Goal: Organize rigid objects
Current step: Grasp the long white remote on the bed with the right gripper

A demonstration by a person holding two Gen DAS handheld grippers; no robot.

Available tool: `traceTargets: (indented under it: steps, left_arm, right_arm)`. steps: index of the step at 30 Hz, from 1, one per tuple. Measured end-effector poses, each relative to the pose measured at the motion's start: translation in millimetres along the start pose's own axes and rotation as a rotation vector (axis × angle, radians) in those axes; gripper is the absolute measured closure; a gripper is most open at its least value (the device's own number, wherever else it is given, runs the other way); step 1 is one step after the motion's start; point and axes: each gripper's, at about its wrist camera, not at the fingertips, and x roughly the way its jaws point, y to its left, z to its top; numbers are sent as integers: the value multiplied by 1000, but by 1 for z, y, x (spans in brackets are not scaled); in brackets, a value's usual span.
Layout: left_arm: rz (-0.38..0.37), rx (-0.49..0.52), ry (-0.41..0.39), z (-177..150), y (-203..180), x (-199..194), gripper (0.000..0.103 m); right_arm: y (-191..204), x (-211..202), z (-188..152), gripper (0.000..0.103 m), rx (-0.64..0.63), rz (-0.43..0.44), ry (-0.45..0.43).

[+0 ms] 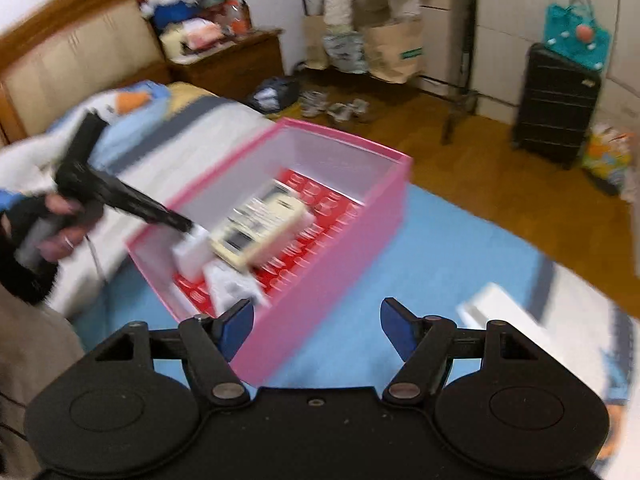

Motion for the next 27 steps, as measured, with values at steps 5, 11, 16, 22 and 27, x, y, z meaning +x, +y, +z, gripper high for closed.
traceTargets:
  steps: [5, 11, 16, 22, 27]
  left_arm:
    - [3, 0, 1, 1, 0, 1, 96]
    - [9, 1, 2, 1, -1, 1, 96]
    - [19, 5, 3, 1, -3, 1, 96]
    - [21, 2, 5, 1, -3, 1, 96]
    - [17, 7, 7, 1, -2, 0, 96]
  right_arm:
    - [-26, 2, -14, 29, 42, -65, 19]
    - [-60, 31, -36, 35, -53, -244, 38]
    - [-90, 61, -43, 42, -180, -388, 99]
    - [-116, 84, -39, 55, -284, -441, 182]
    - [-108, 109, -42, 55, -484, -442, 270]
